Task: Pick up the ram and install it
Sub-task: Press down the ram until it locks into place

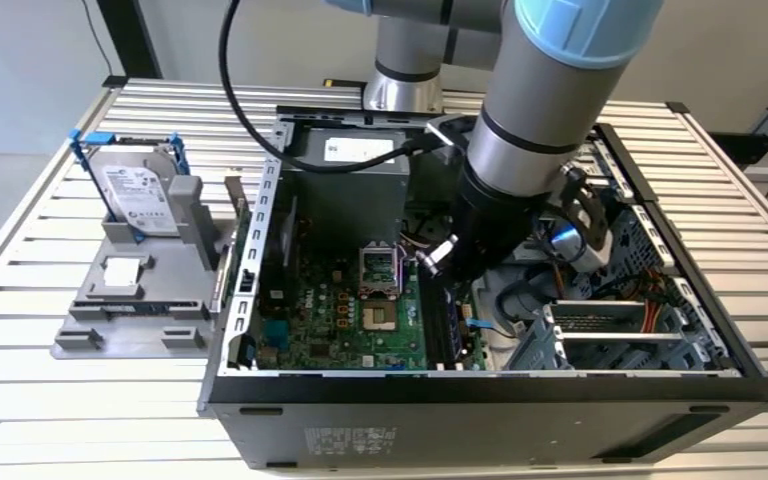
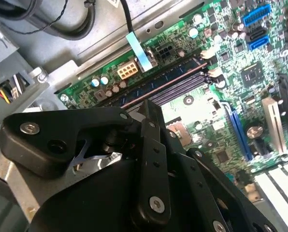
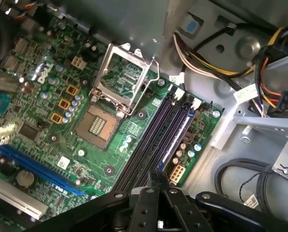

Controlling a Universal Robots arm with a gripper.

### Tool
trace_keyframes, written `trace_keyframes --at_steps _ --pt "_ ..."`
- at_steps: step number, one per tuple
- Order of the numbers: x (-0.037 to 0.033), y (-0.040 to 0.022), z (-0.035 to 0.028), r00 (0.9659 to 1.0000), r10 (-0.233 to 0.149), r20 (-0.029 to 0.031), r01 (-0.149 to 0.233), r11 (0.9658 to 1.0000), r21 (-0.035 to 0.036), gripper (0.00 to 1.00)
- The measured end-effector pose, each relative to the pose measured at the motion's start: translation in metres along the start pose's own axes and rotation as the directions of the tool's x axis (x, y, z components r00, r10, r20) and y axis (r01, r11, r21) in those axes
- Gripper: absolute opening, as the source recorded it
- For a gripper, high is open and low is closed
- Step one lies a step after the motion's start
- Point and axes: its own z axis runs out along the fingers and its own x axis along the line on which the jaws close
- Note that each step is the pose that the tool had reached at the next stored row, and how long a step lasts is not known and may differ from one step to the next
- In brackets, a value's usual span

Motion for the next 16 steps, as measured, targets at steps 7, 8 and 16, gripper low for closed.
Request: trace_keyframes --at_steps 7,8,16 --pt "0.0001 0.0001 -0.0021 0.9963 -0.086 -0.0015 0.086 0.9963 0.0026 0.00" --pt "0.0001 0.0001 -0.0024 0.9950 -0.100 -0.0020 0.100 0.9950 0.0029 0.00" --pt "0.0002 0.0001 -0.0031 0.9767 -0.215 -0.0035 0.215 0.9767 0.0072 0.00"
